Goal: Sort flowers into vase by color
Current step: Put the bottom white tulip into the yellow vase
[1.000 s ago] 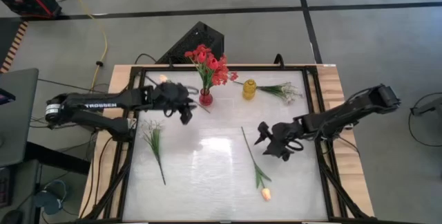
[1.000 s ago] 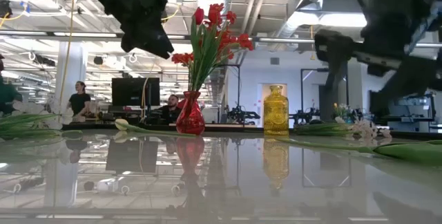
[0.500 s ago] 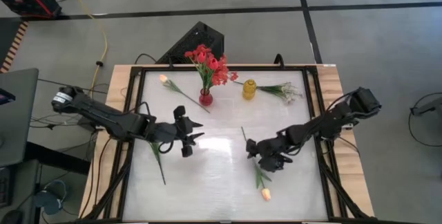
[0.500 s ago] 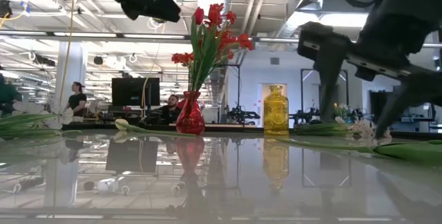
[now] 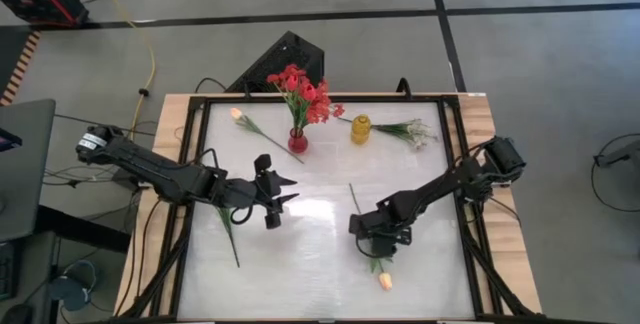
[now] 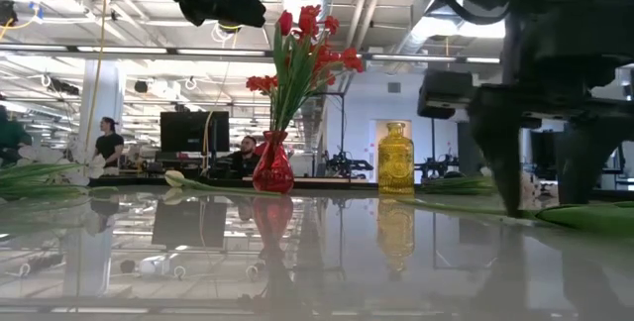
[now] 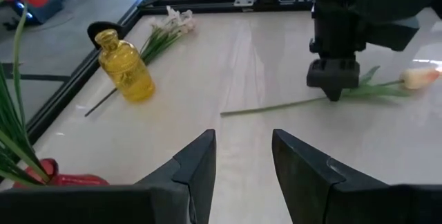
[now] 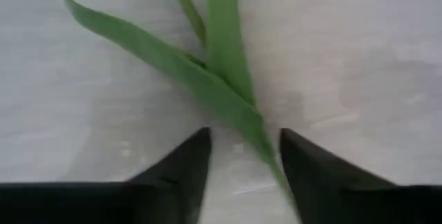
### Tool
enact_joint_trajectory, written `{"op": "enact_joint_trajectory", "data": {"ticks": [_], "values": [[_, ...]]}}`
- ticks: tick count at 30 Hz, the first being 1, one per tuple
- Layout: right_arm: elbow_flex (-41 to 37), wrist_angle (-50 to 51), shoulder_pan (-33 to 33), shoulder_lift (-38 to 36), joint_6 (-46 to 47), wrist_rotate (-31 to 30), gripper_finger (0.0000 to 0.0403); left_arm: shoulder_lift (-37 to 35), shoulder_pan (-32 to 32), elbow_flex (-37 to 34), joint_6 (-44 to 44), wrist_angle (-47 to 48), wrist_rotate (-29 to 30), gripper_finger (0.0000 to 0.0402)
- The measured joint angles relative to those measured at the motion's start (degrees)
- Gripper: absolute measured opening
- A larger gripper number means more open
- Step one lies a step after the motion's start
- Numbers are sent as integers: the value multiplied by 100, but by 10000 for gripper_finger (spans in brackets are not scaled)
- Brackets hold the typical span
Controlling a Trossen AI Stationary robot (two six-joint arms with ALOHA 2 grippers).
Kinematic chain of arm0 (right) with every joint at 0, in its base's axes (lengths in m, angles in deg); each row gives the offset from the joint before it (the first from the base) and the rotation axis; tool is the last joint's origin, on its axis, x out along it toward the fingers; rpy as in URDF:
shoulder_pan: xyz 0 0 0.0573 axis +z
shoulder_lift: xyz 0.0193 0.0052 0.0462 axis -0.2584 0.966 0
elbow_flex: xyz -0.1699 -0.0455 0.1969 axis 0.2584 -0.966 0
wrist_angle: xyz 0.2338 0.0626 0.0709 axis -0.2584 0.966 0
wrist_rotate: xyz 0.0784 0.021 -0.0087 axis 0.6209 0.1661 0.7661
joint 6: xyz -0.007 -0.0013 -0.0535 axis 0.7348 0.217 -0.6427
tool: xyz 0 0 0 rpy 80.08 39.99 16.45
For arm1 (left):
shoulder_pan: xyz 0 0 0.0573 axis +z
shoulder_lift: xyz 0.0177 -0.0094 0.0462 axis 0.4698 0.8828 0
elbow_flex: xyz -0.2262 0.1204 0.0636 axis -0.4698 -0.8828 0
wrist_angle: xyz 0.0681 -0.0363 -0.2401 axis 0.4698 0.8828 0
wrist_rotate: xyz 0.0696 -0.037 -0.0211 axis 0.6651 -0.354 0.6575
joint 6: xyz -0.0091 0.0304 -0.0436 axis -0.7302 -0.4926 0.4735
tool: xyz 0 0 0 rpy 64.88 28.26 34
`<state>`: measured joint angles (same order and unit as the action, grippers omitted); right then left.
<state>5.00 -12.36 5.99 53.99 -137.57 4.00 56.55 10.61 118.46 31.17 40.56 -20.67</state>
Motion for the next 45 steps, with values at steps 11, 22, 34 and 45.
{"op": "enact_joint_trajectory", "data": {"ticks": [11, 22, 34, 45], "values": [[-100, 964, -164, -1126, 975, 871, 20, 0, 2, 0, -54, -6, -6, 132], [-1873, -1444, -1430, -4335, 2194, 1597, 16, 0, 2, 0, -63, -64, -219, 132], [-2803, -4292, -3100, -6504, 3164, 1090, 19, 518, 107, -4, -603, -918, -768, 132], [-2848, -2783, -3840, -6056, 3770, 1080, 64, 1438, 133, 0, -762, -1195, -918, 132]]}}
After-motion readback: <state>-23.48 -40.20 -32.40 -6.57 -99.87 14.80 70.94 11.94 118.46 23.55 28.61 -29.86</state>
